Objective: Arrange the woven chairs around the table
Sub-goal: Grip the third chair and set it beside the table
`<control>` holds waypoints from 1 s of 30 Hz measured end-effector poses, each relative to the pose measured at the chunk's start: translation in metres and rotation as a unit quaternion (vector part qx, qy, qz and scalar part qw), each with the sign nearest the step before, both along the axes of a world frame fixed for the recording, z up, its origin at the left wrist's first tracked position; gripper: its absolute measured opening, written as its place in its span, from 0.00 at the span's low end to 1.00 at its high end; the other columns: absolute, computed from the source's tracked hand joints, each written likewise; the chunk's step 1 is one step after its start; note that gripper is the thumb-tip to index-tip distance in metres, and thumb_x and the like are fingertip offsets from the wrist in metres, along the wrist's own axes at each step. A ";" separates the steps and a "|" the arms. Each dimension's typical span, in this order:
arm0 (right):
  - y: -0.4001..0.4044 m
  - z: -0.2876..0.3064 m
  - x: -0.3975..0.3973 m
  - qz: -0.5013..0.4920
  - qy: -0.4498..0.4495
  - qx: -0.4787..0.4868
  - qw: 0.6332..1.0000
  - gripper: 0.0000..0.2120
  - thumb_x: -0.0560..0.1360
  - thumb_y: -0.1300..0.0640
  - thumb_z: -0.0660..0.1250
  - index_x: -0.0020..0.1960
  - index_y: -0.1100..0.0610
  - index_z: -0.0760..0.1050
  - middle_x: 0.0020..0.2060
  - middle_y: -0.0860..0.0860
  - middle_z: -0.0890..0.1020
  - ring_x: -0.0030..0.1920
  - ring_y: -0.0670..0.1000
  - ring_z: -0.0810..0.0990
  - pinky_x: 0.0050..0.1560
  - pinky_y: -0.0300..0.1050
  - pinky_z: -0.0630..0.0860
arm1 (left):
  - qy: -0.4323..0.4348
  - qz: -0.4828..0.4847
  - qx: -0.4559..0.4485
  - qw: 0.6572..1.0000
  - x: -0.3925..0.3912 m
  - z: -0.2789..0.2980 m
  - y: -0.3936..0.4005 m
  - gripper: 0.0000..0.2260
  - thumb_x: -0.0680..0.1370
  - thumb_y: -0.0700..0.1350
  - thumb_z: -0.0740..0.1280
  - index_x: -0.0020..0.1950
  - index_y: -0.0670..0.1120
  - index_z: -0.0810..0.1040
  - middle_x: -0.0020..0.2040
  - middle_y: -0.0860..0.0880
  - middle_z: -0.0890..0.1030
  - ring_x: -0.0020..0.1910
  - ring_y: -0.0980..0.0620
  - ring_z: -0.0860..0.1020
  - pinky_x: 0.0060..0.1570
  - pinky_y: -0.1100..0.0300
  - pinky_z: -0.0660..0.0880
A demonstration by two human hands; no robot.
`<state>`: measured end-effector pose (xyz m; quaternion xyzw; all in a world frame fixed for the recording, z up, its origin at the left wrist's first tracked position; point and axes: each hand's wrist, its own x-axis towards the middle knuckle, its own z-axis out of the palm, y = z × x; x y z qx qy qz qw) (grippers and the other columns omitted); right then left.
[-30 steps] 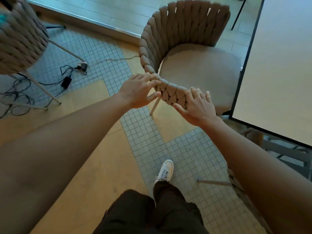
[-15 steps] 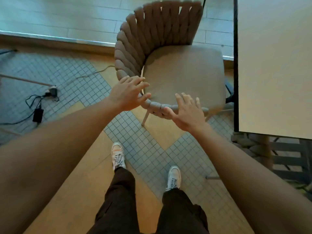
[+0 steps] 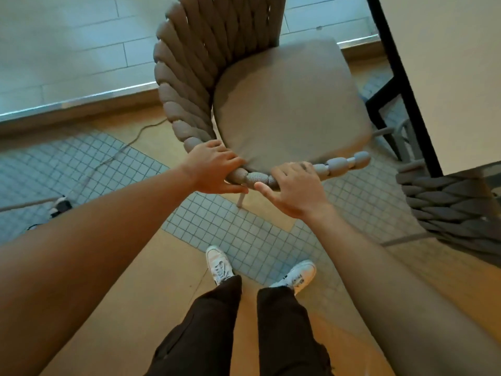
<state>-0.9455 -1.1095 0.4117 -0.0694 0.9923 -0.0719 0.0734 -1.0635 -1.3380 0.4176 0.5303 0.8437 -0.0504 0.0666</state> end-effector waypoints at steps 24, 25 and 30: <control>0.007 -0.017 -0.010 -0.006 0.139 0.028 0.990 0.35 0.79 0.27 0.49 0.42 0.57 0.77 0.35 0.53 0.80 0.38 0.56 0.78 0.47 0.53 0.72 | -0.012 -0.028 0.140 0.990 -0.026 -0.021 0.006 0.36 0.74 0.77 0.54 0.46 0.47 0.82 0.34 0.50 0.83 0.29 0.48 0.80 0.30 0.58 0.75; 0.003 -0.018 -0.006 -0.027 0.134 0.014 0.991 0.35 0.79 0.27 0.49 0.44 0.57 0.78 0.37 0.52 0.81 0.40 0.56 0.78 0.49 0.52 0.71 | -0.014 -0.024 0.140 0.990 -0.025 -0.021 0.005 0.36 0.74 0.78 0.53 0.46 0.47 0.82 0.34 0.50 0.83 0.28 0.48 0.80 0.30 0.59 0.75; -0.040 -0.024 0.008 -0.266 0.142 -0.063 0.951 0.25 0.82 0.35 0.54 0.69 0.49 0.76 0.76 0.56 0.68 0.78 0.57 0.62 0.77 0.60 0.52 | -0.012 0.113 0.236 0.965 -0.019 -0.019 0.003 0.25 0.81 0.67 0.58 0.50 0.48 0.84 0.46 0.47 0.86 0.53 0.47 0.84 0.69 0.49 0.68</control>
